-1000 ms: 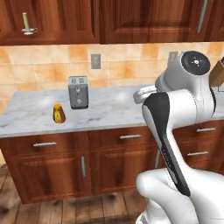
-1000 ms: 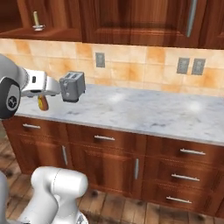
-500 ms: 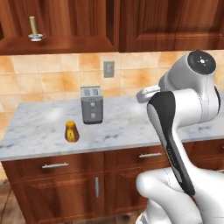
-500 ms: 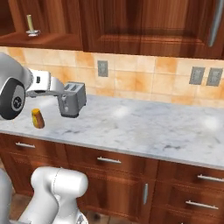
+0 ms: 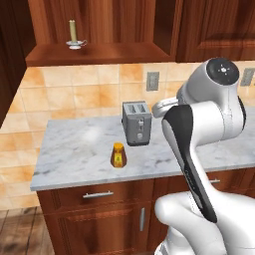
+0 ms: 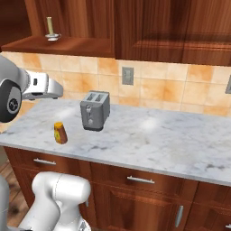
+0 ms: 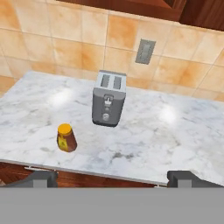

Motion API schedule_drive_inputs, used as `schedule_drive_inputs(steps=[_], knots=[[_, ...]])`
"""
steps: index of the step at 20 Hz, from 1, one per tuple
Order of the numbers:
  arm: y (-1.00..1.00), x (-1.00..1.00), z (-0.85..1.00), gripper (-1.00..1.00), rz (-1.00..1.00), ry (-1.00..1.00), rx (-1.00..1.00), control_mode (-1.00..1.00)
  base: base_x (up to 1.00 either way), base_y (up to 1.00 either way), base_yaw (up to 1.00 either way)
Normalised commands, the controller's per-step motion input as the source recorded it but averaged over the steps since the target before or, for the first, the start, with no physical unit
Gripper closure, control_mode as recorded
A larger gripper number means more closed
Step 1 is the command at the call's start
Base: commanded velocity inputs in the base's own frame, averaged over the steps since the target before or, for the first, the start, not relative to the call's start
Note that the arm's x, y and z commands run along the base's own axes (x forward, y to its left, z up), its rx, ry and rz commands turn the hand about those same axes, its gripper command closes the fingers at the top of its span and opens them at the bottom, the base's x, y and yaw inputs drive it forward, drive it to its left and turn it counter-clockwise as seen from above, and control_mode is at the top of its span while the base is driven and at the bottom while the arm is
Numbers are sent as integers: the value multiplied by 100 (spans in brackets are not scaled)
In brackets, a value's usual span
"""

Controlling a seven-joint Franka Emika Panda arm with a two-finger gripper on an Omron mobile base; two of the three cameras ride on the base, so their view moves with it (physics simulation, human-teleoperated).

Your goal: Pick the honey bottle and honey bottle from the counter and place them in the cabinets closest to them.

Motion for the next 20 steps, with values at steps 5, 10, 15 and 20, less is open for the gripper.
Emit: schedule_drive_inputs(steps=[5,10,15,20], knots=[[0,0,0,-100,0,0,0,100,0,0,0],[0,0,0,-100,0,0,0,100,0,0,0],[0,0,0,-100,0,0,0,100,0,0,0],[0,0,0,-100,0,0,0,-100,0,0,0]])
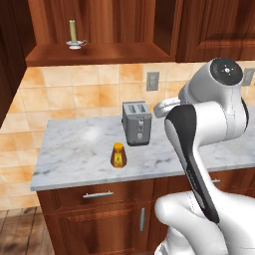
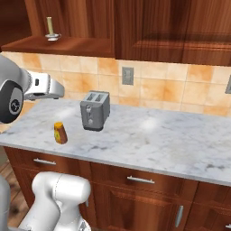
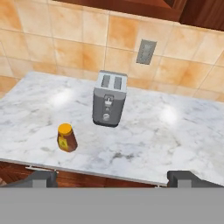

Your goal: Pick the honey bottle and honey bottle from the counter and place them in the cabinets closest to them.

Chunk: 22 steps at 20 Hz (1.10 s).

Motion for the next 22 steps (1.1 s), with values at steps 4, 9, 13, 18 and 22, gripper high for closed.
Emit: schedule_drive_inputs(steps=[4,9,13,18,22], knots=[[0,0,0,-100,0,0,0,-100,0,0,0],[-1,-1,-21,-100,4,-6,19,-100,0,0,0],[0,-20,-17,-100,18,-17,29,-100,0,0,0],[0,-55,-8,-100,37,-31,8,-100,0,0,0],[11,-48,0,-100,47,-23,-2,-100,0,0,0]])
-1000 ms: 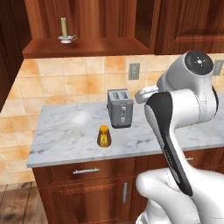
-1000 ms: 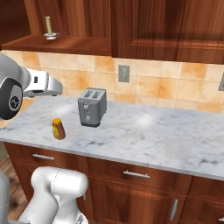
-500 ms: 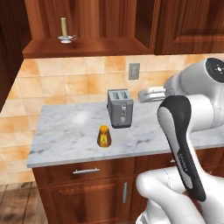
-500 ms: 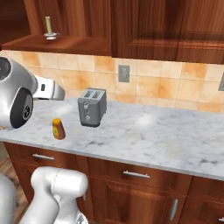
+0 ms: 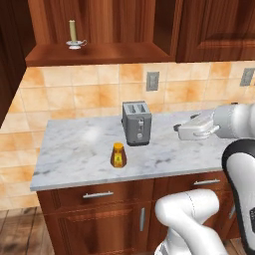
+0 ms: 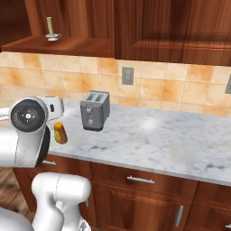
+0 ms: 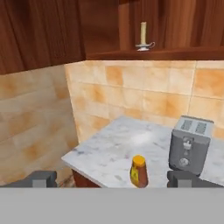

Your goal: Pick the honey bottle and honey bottle from the counter and place them in the cabinets closest to them.

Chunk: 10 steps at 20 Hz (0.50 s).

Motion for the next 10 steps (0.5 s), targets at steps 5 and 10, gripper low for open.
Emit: schedule_drive_inputs(steps=[5,10], knots=[[17,-31,0,-100,44,-14,-3,-100,0,0,0],[24,-18,-7,-100,31,-2,0,-100,0,0,0]])
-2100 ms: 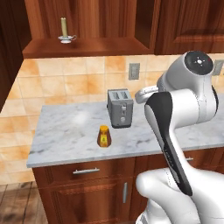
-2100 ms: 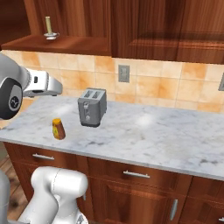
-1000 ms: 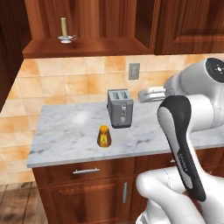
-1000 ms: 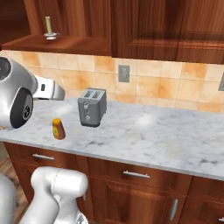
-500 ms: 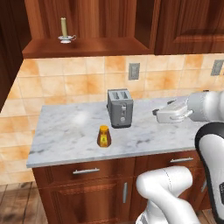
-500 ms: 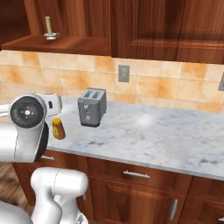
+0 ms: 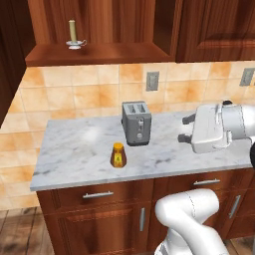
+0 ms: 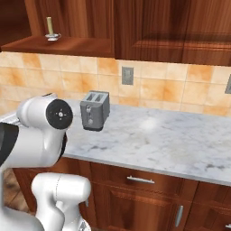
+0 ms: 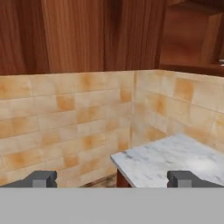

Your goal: Pick the honey bottle and honey bottle from the counter and place them in the cabinets closest to them.

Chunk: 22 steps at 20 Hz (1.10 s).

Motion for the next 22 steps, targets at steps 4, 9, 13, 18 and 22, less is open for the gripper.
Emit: schedule_drive_inputs(steps=[4,9,13,18,22], knots=[[3,0,-38,-100,13,0,0,-100,0,0,0],[0,0,-44,-100,1,0,0,-100,0,0,0],[0,0,-29,-100,0,0,0,-100,0,0,0],[0,0,-46,-100,0,-3,0,-100,0,0,0],[0,0,-44,-100,0,-2,0,-100,0,0,0]])
